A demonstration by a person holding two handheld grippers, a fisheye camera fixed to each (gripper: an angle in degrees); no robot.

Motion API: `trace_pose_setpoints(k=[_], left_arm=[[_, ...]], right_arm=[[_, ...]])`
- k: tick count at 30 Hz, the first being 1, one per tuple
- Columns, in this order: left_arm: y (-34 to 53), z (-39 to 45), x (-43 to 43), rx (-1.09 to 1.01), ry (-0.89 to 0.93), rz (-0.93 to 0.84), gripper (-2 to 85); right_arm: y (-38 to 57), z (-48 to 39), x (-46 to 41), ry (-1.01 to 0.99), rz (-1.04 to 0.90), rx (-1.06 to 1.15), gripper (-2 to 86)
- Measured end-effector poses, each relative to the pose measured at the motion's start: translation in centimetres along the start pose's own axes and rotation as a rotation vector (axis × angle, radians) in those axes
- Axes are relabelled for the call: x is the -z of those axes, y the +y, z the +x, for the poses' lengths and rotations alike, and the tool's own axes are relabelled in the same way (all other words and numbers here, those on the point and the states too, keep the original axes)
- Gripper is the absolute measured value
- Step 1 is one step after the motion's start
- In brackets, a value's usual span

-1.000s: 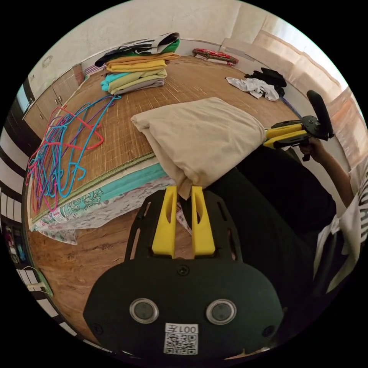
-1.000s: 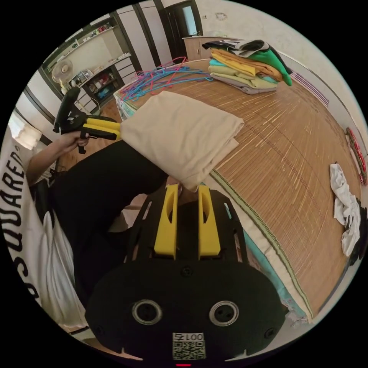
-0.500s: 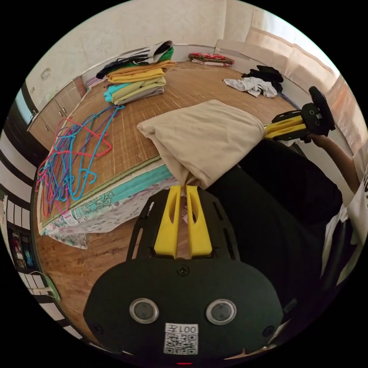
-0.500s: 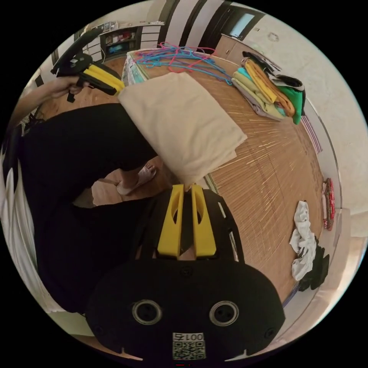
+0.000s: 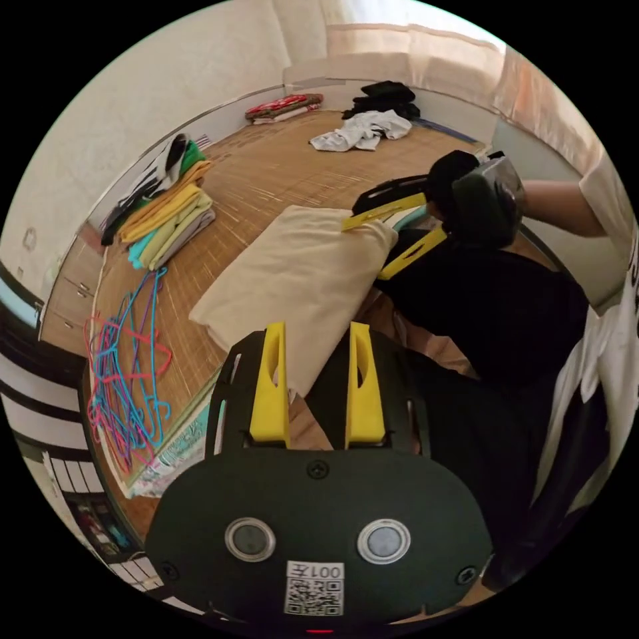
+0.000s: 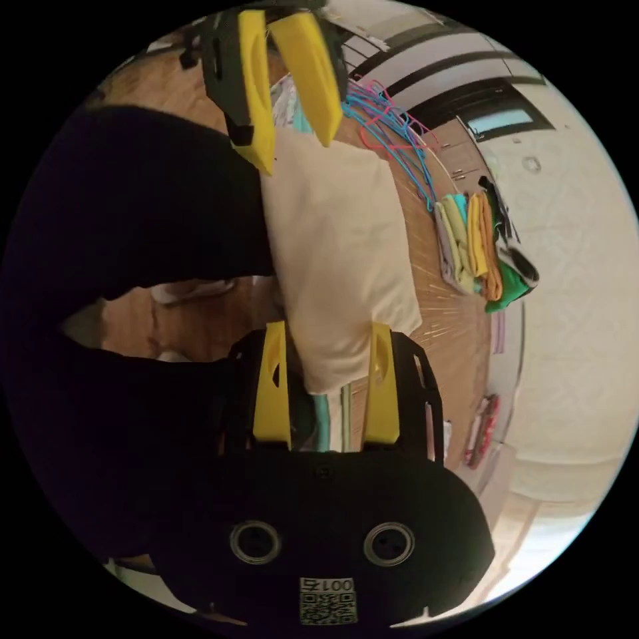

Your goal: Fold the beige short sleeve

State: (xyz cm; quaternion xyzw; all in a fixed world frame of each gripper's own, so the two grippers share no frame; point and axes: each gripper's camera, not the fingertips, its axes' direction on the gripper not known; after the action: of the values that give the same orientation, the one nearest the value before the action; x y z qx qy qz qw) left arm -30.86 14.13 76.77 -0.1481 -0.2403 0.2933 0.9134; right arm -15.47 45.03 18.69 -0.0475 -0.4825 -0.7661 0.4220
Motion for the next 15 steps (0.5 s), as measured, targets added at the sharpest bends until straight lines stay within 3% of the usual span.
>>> trace_pose_setpoints(k=[4, 9, 13, 15], left_arm=[[-2.6, 0.4, -1.0, -0.063, 0.041, -0.048, 12.5], [-4.4, 1.1, -1.0, -0.082, -0.089, -0.104, 14.8], [-5.5, 0.1, -0.5, 0.041, -0.342, -0.087, 8.6], [-5.9, -1.2, 0.7, 0.09, -0.365, -0.033, 5.5]], right_arm=[[-0.8, -0.4, -0.2, 0.115, 0.013, 0.068, 13.4], [-0.2, 4.8, 3.6, -0.04, 0.114, -0.159, 8.3], [-0.1, 10.7, 7.2, -0.119, 0.215, -0.288, 7.5], [-0.1, 12.6, 8.4, -0.118, 0.228, -0.271, 7.4]])
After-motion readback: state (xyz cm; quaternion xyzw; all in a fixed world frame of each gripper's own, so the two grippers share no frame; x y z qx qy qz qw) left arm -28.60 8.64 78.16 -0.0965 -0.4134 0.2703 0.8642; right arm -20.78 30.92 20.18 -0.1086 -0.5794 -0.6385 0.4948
